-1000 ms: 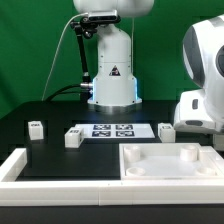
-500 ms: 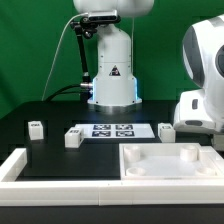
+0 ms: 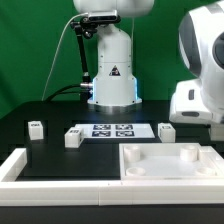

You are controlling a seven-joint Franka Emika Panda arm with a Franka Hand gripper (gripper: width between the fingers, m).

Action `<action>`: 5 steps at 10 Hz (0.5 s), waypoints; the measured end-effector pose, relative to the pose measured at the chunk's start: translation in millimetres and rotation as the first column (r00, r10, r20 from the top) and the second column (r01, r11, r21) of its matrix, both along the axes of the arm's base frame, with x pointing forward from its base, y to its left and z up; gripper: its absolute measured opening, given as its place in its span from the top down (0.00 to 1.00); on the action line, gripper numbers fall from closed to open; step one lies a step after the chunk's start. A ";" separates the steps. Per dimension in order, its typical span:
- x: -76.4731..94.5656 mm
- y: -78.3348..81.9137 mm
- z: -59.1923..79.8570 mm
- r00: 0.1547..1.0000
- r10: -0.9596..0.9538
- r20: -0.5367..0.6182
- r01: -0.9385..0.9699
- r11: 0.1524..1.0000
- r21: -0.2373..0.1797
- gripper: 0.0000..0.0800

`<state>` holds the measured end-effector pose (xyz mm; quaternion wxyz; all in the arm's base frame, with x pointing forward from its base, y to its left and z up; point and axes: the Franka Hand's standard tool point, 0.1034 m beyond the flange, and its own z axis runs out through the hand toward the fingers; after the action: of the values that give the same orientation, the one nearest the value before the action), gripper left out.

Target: Assemble one leg

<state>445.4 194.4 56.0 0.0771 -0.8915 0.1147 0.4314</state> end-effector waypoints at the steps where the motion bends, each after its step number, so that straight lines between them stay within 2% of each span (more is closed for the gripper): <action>1: 7.2 -4.3 10.5 1.000 -0.010 0.017 0.010 1.000 0.001 0.64; 2: 7.1 -5.6 18.1 1.000 -0.008 0.005 0.008 1.000 0.003 0.64; 3: 6.9 -4.9 13.2 1.000 -0.010 0.011 0.010 1.000 0.000 0.64; 5: 26.1 1.4 9.6 0.974 -0.038 0.221 0.044 0.999 -0.022 0.64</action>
Offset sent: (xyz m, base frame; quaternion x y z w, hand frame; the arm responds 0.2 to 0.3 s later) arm 0.0000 0.0000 0.0000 0.0000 0.1593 0.0000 0.9872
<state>471.5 195.8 65.6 0.0862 -0.9323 0.1296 0.3264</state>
